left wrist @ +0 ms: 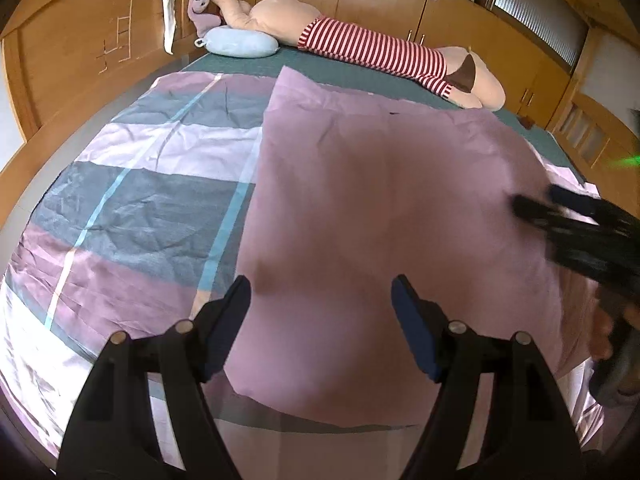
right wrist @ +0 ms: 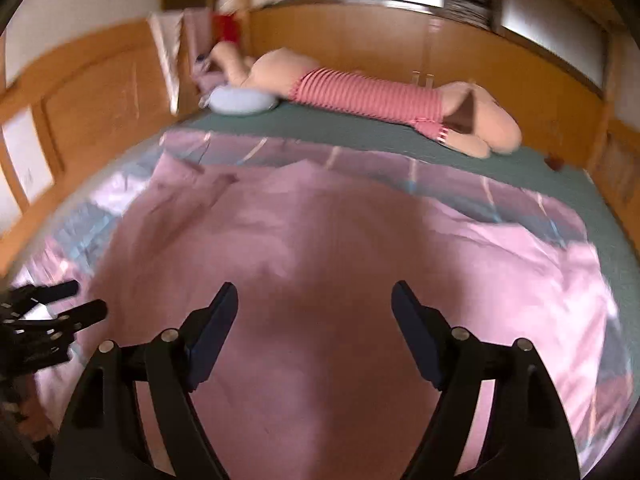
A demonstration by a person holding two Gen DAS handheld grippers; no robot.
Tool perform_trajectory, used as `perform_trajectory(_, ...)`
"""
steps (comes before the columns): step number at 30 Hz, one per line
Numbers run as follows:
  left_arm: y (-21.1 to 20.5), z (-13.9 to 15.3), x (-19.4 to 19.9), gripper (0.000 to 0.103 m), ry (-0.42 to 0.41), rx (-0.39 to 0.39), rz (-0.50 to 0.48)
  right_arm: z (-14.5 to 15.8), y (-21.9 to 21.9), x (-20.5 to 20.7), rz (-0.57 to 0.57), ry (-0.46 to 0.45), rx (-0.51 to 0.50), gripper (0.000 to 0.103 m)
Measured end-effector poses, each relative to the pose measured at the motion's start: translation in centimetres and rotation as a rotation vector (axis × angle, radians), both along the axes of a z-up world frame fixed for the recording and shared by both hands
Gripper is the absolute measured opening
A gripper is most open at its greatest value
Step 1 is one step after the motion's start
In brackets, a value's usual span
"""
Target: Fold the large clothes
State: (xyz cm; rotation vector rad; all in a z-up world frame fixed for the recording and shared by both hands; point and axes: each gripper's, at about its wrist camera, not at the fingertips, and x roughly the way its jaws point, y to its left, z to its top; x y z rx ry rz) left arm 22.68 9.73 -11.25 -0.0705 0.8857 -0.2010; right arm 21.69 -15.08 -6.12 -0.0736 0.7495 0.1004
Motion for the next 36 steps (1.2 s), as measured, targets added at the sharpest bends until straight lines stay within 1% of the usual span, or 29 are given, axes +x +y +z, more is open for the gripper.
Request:
perform_trajectory(1,0.0,-0.1,0.0,0.074,0.004,-0.001,0.002,-0.8,1.1,1.3,0.006,0.027,-0.039,0.079)
perform_trajectory(3,0.2,-0.4,-0.1,0.074,0.014,0.001,0.005,-2.3,1.7,3.7,-0.011,0.080,-0.061,0.079)
perform_trajectory(5,0.5,-1.3,-0.5,0.076,0.039,0.002,0.019,-3.5,1.8,5.8,-0.047,0.086,-0.087,0.082)
perform_trajectory(6,0.6,-1.7,-0.7,0.080,0.055,-0.002,0.029,-3.7,2.1,6.4,-0.057,0.081,-0.101,0.084)
perform_trajectory(7,0.9,-2.2,-1.0,0.080,0.069,-0.016,0.037,-4.0,2.2,7.1,-0.071,0.079,-0.110,0.087)
perform_trajectory(10,1.4,-2.6,-1.8,0.082,0.082,-0.046,0.039,-4.4,1.0,9.5,-0.112,0.106,-0.053,0.093)
perform_trajectory(13,1.5,-3.0,-1.8,0.082,0.110,-0.057,0.042,-4.2,1.0,11.2,-0.140,0.114,-0.075,0.094)
perform_trajectory(14,1.5,-3.3,-1.7,0.082,0.127,-0.061,0.040,-3.6,1.4,11.2,-0.147,0.097,-0.084,0.094)
perform_trajectory(15,1.5,-3.5,-1.7,0.082,0.136,-0.066,0.040,-3.0,1.7,11.2,-0.144,0.067,-0.080,0.081)
perform_trajectory(16,1.5,-3.5,-1.7,0.082,0.138,-0.067,0.041,-1.8,2.3,10.2,-0.126,0.016,-0.054,0.065)
perform_trajectory(17,1.4,-3.5,-1.8,0.082,0.136,-0.064,0.042,-0.9,2.9,9.5,-0.091,-0.021,-0.015,0.065)
perform_trajectory(18,1.4,-3.5,-1.9,0.082,0.134,-0.063,0.042,0.5,4.5,8.4,0.003,-0.054,0.059,0.063)
perform_trajectory(19,1.3,-3.4,-1.9,0.082,0.132,-0.061,0.043,1.1,6.4,7.8,0.084,-0.040,0.085,0.063)
perform_trajectory(20,1.3,-3.4,-2.0,0.082,0.132,-0.058,0.045,1.3,8.8,7.8,0.166,0.007,0.078,0.063)
perform_trajectory(21,1.3,-3.4,-2.0,0.082,0.133,-0.056,0.046,1.1,10.6,7.9,0.220,0.046,0.067,0.063)
perform_trajectory(23,1.2,-3.5,-2.1,0.082,0.132,-0.051,0.044,-0.3,15.1,8.7,0.332,0.138,0.000,0.063)
perform_trajectory(24,1.1,-3.5,-2.1,0.082,0.129,-0.049,0.040,-1.4,16.5,9.6,0.354,0.174,-0.037,0.063)
perform_trajectory(25,1.0,-3.5,-2.1,0.082,0.120,-0.046,0.032,-2.5,17.3,10.7,0.347,0.190,-0.069,0.063)
perform_trajectory(26,1.0,-3.5,-2.1,0.083,0.112,-0.045,0.023,-4.0,17.8,12.4,0.309,0.200,-0.115,0.063)
perform_trajectory(27,0.9,-3.5,-2.0,0.083,0.111,-0.044,0.018,-4.9,17.6,13.9,0.272,0.207,-0.131,0.063)
perform_trajectory(28,0.8,-3.5,-2.0,0.083,0.110,-0.043,0.016,-5.6,17.0,15.7,0.221,0.216,-0.101,0.063)
perform_trajectory(29,0.8,-3.5,-1.9,0.083,0.105,-0.035,0.015,-5.5,16.2,16.7,0.174,0.196,-0.069,0.063)
perform_trajectory(30,0.6,-3.4,-2.0,0.083,0.096,-0.020,0.014,-5.2,15.4,17.4,0.123,0.169,-0.058,0.061)
perform_trajectory(31,0.5,-3.2,-2.1,0.083,0.080,-0.009,0.013,-4.1,14.2,17.7,0.037,0.108,-0.039,0.060)
perform_trajectory(32,0.5,-2.8,-2.3,0.083,0.065,-0.006,0.015,-3.6,13.5,17.4,0.005,0.067,-0.015,0.060)
perform_trajectory(33,0.5,-2.6,-2.5,0.083,0.052,-0.003,0.016,-1.8,11.9,16.3,-0.009,-0.015,0.083,0.060)
perform_trajectory(35,0.2,-1.7,-3.0,0.083,0.005,0.016,0.013,-0.1,10.0,14.5,0.012,-0.060,0.177,0.060)
perform_trajectory(36,0.0,-1.5,-3.2,0.083,-0.009,0.026,0.008,1.0,8.7,13.0,0.008,-0.074,0.196,0.060)
